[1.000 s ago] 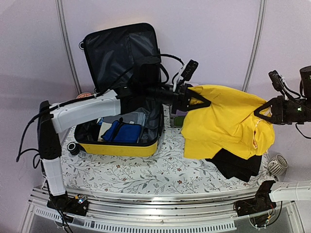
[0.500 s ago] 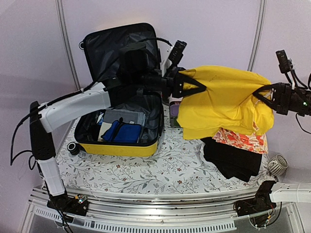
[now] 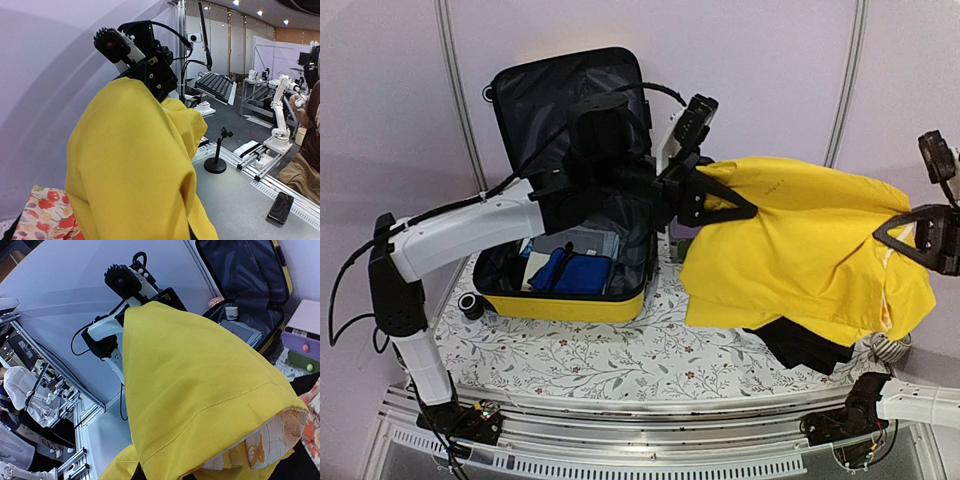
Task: Open, take out, and arrange the luggage
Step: Place the clothes in the bin.
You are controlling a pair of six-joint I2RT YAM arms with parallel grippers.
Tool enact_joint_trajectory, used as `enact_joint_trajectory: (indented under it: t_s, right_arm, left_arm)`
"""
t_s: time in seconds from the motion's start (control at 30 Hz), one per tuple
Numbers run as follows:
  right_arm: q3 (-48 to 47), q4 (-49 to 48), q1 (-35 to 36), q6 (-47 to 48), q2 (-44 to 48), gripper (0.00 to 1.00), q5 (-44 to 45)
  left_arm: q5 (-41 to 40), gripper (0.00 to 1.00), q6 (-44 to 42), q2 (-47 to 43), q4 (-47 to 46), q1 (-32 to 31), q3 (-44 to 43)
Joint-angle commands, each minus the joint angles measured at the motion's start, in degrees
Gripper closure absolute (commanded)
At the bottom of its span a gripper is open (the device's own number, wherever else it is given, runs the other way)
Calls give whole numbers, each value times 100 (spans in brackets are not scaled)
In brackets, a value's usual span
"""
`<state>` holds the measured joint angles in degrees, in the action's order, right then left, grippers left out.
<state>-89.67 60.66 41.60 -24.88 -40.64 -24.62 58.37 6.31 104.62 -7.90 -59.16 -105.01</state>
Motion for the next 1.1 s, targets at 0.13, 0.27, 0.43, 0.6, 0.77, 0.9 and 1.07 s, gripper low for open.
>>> enact_joint_trajectory:
  t_s: [0.13,0.27,0.43,0.6,0.77,0.9,1.07]
  right_arm:
    - [241,532,-11,-1039,812,99,-74]
    - [268,1059,-7,-1342,753,99,1437]
    - [628,784,-12,-1373,324,99,3387]
    - [1124,84,-12,-884,-92,99,5088]
    - [1541,-738,-23,-205,-626,99,6448]
    - [1893,-999,-301,83,-1215,99,6650]
    - [2571,-1625,-927,223,-1448,95,6443]
  left_arm:
    - [477,100,596,1460,-738,168,-867]
    - [405,100,1056,2232,-1362,277,-1407]
    - [135,100,1745,3206,-2061,426,-2343]
    - [-603,100,1923,3780,-2508,568,-2649]
    - [-1297,100,2018,4339,-2811,644,-3017]
    - [-1766,100,2271,4695,-3216,728,-3093]
    - [-2290,72,2434,5068,-3301,767,-3340]
